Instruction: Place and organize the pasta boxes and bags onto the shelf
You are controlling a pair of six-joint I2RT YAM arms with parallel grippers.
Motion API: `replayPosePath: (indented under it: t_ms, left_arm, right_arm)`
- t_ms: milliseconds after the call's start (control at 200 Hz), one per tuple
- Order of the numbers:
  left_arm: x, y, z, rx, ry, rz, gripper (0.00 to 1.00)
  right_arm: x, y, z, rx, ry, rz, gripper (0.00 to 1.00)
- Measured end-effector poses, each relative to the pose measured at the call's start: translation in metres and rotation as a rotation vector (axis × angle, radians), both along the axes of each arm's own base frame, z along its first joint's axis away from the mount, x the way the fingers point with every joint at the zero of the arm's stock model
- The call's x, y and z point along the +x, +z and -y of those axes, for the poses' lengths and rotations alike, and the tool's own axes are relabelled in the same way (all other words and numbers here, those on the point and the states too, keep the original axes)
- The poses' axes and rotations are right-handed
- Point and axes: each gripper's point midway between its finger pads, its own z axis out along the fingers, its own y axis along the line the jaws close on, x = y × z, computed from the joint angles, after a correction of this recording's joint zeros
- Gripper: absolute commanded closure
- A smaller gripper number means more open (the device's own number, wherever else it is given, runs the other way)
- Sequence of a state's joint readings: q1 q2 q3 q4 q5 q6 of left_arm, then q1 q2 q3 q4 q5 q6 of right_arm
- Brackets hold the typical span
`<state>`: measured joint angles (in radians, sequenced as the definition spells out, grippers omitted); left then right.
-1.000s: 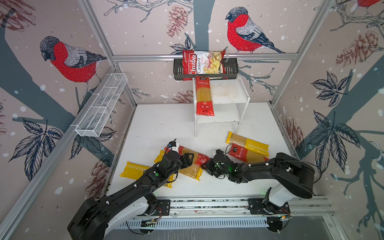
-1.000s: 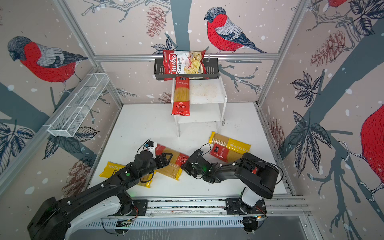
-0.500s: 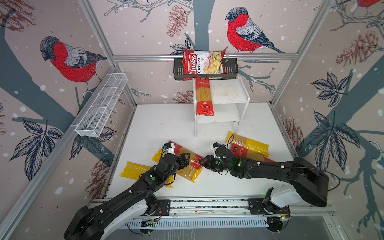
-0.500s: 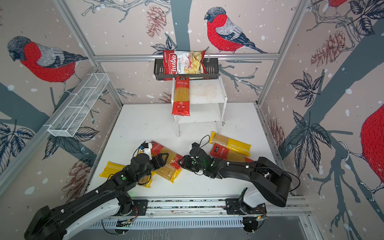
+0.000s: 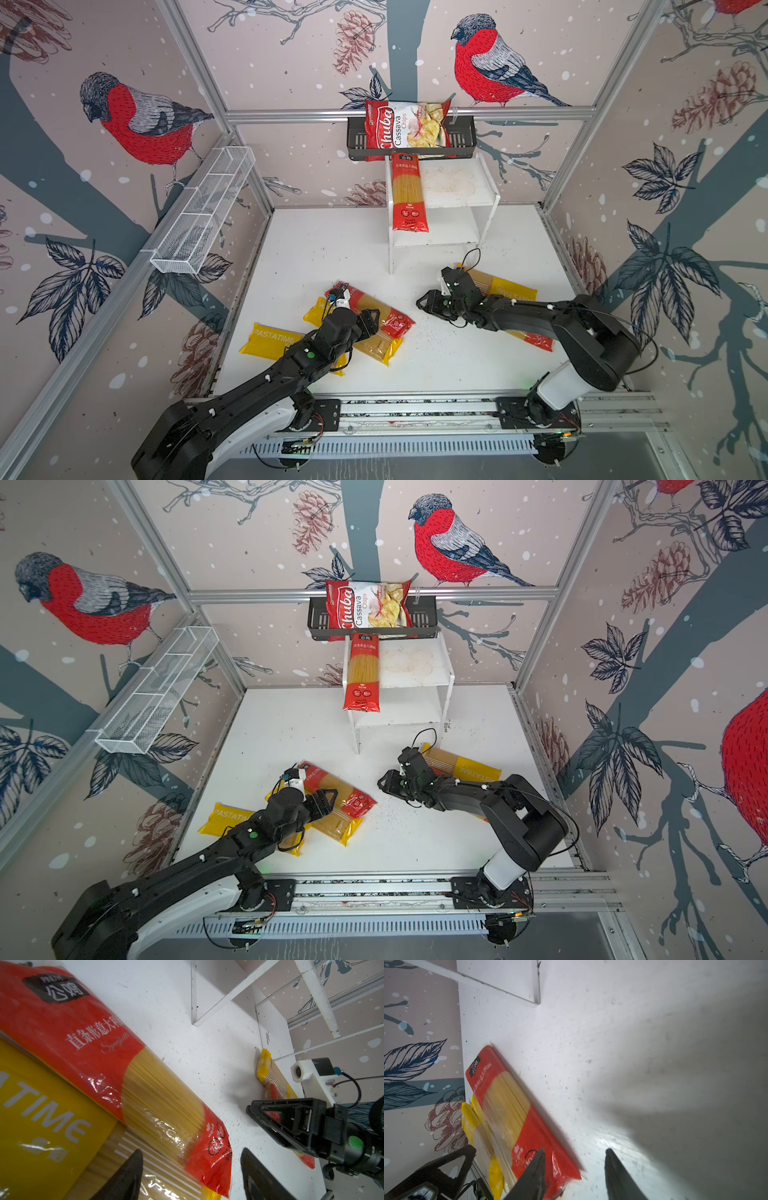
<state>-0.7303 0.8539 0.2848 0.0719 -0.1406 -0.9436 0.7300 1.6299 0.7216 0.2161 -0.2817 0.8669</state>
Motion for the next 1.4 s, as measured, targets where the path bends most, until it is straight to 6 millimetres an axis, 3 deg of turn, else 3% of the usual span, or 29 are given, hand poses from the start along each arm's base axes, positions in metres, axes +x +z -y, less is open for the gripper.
replayPosePath:
  t_ms: [120,250,510,620,705,830,991,1111,1201,1401]
  left_arm:
    - [0.003,-0.003,-0.001,0.010,0.013,-0.003,0.27]
    - [0.005,-0.005,-0.001,0.017,0.024,-0.008,0.26]
    - [0.007,-0.014,-0.016,0.031,0.062,-0.019,0.26]
    - [0.012,-0.010,-0.023,0.031,0.083,-0.003,0.26]
    - [0.013,-0.008,-0.026,0.037,0.084,0.008,0.26]
    - [0.012,-0.010,-0.022,0.042,0.059,-0.001,0.28]
    - [0.008,-0.018,-0.016,0.050,0.023,-0.026,0.32]
    - [0.005,-0.020,-0.012,0.047,0.004,-0.026,0.39]
    - [0.005,-0.024,-0.012,0.046,0.005,-0.028,0.48]
    - [0.000,-0.041,-0.016,0.061,0.020,-0.065,0.64]
  right_arm:
    - [0.009,-0.009,-0.013,0.019,0.024,-0.012,0.53]
    - [-0.002,-0.020,-0.025,0.041,0.066,-0.041,0.53]
    - [-0.056,-0.018,-0.057,0.102,0.184,-0.080,0.55]
    - [-0.084,-0.010,-0.067,0.128,0.250,-0.094,0.55]
    - [-0.095,0.001,-0.070,0.160,0.284,-0.101,0.53]
    - [-0.079,0.010,-0.059,0.196,0.260,-0.102,0.50]
    - [-0.055,-0.004,-0.044,0.195,0.233,-0.148,0.47]
    - [-0.052,-0.004,-0.055,0.201,0.287,-0.145,0.48]
    - [-0.052,-0.015,-0.061,0.191,0.305,-0.170,0.49]
    - [-0.075,-0.020,-0.096,0.232,0.427,-0.188,0.57]
